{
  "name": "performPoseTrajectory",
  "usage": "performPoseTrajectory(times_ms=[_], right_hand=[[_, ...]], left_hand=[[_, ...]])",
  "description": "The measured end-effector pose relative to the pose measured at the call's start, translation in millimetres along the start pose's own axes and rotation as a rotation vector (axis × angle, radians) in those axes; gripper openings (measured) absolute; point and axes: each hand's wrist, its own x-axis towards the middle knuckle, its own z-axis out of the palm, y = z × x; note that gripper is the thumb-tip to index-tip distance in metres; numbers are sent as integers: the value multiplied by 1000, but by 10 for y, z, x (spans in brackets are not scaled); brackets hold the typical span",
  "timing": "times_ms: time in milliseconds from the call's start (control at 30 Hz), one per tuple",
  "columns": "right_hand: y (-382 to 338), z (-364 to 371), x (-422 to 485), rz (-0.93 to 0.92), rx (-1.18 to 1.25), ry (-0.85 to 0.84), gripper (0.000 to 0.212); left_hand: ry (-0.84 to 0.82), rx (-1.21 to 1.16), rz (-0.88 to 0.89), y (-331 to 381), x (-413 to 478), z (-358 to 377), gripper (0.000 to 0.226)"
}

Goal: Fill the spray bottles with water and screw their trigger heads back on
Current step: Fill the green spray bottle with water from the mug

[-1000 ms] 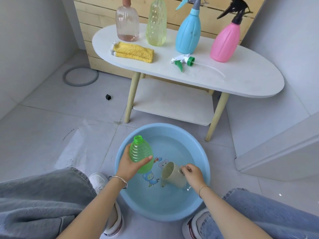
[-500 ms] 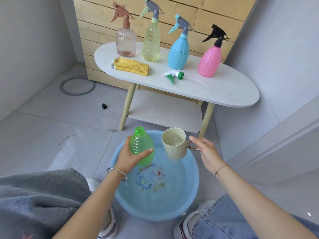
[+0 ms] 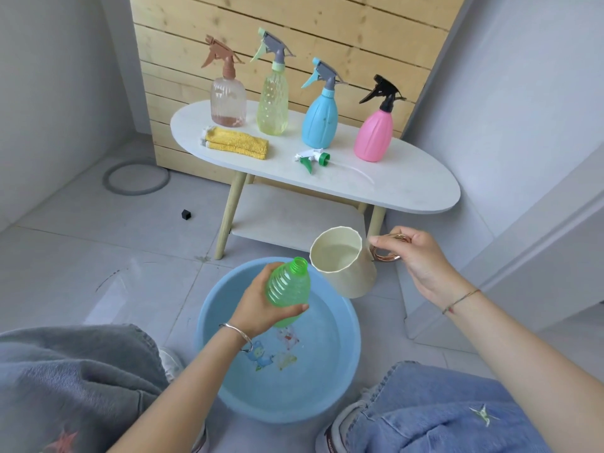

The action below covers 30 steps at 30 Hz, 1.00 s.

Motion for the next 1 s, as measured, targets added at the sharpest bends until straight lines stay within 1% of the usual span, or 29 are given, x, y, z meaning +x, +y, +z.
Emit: performPoseTrajectory(times_ms=[100, 300, 467, 567, 733, 1000], right_hand=[[22, -4, -39, 2, -41, 8, 34], [37, -14, -63, -6, -110, 23, 33], [0, 5, -50, -15, -185, 25, 26], [-25, 33, -51, -31, -224, 37, 28], [-47, 56, -37, -47, -241, 48, 31], [-32, 52, -20, -57, -272, 35, 27]], left_hand=[[-13, 43, 17, -19, -20, 26, 69], [-27, 58, 24, -56, -25, 101, 73], [-32, 82, 27, -119, -22, 145, 74], [-33, 81, 16, -157, -26, 166, 74], [-30, 70, -4, -200, -23, 177, 74], [-22, 54, 2, -233, -19, 195, 70]])
